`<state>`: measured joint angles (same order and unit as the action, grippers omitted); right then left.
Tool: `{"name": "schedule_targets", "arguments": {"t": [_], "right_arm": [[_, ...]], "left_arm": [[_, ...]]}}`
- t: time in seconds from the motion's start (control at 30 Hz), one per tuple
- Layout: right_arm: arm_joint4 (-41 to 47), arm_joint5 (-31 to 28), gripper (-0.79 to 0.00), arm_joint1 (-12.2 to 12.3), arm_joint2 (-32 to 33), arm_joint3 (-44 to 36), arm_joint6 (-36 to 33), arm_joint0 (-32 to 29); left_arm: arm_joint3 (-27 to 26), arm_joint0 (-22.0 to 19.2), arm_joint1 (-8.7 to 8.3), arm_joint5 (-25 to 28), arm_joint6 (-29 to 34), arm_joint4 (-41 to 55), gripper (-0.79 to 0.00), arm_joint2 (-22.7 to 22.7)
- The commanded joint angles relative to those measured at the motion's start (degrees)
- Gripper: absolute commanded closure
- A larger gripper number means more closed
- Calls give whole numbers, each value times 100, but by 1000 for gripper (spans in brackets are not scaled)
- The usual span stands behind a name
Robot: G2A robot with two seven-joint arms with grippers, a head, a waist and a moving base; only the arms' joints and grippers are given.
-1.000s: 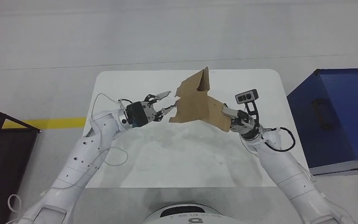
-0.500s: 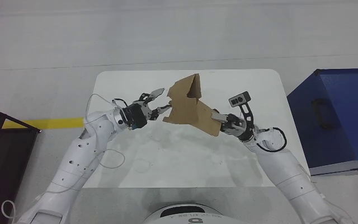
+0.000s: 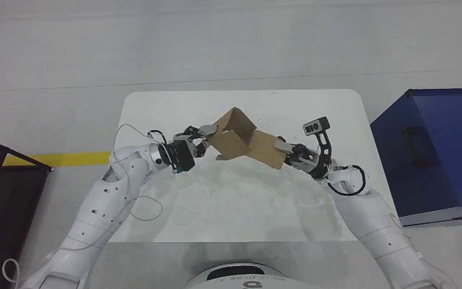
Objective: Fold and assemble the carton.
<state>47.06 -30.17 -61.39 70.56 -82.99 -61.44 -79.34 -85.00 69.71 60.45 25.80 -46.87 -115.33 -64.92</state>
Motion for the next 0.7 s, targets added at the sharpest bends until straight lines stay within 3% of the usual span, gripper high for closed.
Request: {"name": "schedule_targets", "arguments": {"t": [0.0, 0.33, 0.57, 0.6, 0.63, 0.67], "right_arm": [[-221, -49, 0, 10, 66, -81, 133, -52], [-1535, -263, 0, 4, 258, -289, 1357, -235], [-1952, -396, -25, -10, 231, -413, 1548, -315], [-1995, -394, -117, -10, 244, -417, 1587, -329], [-2027, -398, -265, -9, 261, -425, 1629, -345], [-2041, -414, -554, -8, 291, -429, 1677, -363]], "left_arm": [[28, 16, -10, -25, -13, 7, 0, -24], [-115, 176, -71, -108, -248, -60, 0, -84], [-46, 133, -83, -118, -417, -129, 0, 5], [-53, 125, -83, -152, -413, -158, 0, 22], [-67, 118, -84, -191, -401, -200, 0, 39], [-81, 115, -85, -228, -373, -249, 0, 51]]}}
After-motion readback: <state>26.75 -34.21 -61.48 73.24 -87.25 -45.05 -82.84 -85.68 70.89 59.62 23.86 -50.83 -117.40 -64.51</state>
